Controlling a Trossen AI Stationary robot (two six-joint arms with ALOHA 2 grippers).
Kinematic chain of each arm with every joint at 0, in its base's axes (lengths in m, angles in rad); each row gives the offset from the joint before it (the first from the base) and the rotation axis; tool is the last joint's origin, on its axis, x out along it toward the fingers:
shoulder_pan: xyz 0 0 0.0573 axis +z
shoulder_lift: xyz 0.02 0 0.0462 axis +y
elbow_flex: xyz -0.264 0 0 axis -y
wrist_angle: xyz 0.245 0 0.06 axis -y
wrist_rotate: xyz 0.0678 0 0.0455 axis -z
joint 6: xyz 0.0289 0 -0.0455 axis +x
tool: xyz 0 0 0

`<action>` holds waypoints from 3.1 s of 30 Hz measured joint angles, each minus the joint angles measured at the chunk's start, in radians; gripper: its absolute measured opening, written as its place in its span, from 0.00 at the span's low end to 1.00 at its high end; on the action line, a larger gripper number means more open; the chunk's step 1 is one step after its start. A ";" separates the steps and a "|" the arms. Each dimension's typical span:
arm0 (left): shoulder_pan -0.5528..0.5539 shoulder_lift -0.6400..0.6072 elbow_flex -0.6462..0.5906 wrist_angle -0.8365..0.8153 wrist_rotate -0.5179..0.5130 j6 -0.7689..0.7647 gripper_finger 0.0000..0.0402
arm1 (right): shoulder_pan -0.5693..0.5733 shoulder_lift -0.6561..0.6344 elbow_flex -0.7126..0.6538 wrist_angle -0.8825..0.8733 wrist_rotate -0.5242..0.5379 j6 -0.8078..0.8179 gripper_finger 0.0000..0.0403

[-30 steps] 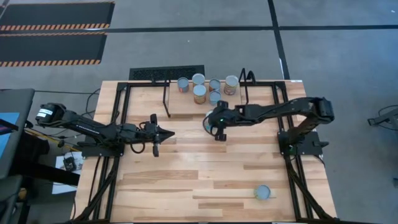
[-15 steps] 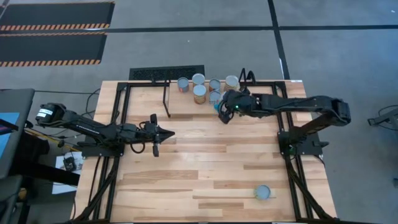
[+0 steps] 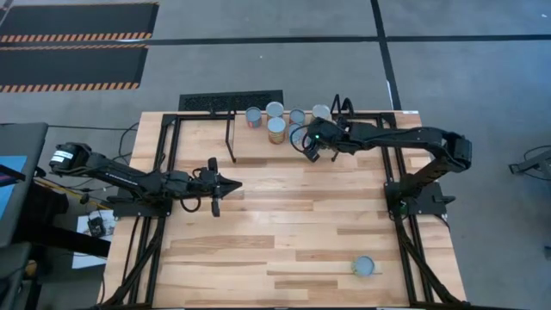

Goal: Pick and place cans onto a shelf
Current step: Put the light blue can on the shelf aligned with the other blue can, then put the light green can on the shelf aligned with the blue can

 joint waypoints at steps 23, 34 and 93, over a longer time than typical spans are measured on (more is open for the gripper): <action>-0.001 0.000 0.000 -0.009 0.000 -0.021 0.00 | -0.016 -0.002 0.001 0.004 0.004 -0.035 0.19; -0.001 0.000 0.000 -0.023 0.001 -0.024 0.00 | 0.041 -0.032 0.000 0.050 0.060 -0.181 0.16; -0.059 0.000 0.000 -0.026 0.052 0.043 0.00 | 1.368 0.313 0.227 -0.481 -0.282 1.148 0.34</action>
